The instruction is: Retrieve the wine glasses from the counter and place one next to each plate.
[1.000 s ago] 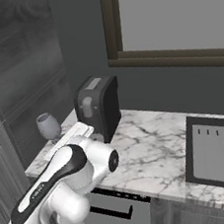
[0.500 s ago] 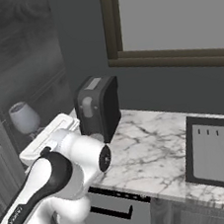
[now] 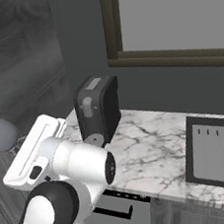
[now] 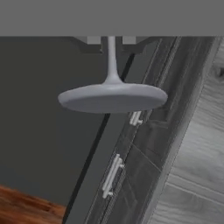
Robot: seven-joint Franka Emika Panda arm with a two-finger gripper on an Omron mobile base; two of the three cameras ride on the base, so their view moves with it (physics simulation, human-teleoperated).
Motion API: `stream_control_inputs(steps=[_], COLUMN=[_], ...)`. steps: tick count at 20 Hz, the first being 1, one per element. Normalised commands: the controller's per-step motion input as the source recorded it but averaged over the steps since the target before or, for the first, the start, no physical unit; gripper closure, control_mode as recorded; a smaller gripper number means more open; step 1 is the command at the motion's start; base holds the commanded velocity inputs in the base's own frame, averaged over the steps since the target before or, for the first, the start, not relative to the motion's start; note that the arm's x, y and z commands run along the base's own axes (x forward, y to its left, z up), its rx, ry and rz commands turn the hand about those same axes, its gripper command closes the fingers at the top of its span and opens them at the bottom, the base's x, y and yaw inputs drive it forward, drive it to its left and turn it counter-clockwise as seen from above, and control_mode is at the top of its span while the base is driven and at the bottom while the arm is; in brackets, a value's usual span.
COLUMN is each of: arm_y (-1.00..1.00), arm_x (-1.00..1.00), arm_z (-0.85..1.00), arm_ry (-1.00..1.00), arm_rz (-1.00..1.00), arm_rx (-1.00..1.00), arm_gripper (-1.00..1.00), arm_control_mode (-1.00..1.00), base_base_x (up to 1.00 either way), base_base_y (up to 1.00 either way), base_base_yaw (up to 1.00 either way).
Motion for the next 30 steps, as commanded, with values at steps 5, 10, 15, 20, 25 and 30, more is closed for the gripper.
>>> stream_control_inputs(steps=[5,10,15,20,25,30], arm_y=[0.0,0.0,0.0,0.0,0.0,0.0], arm_x=[0.0,0.0,0.0,0.0,0.0,0.0], arm_z=[0.0,0.0,0.0,0.0,0.0,0.0], arm_ry=[0.0,0.0,0.0,0.0,0.0,0.0], arm_rz=[0.0,0.0,0.0,0.0,0.0,0.0], arm_rx=[0.0,0.0,0.0,0.0,0.0,0.0], arm_gripper=[1.0,1.0,1.0,1.0,1.0,1.0], arm_control_mode=[1.0,1.0,1.0,1.0,1.0,1.0], base_base_x=[-0.33,-0.28,-0.02,0.0,0.0,0.0], base_base_y=[0.39,0.86,0.91,0.28,0.0,0.0], base_base_yaw=[0.15,0.44,0.63,0.87,1.0,1.0])
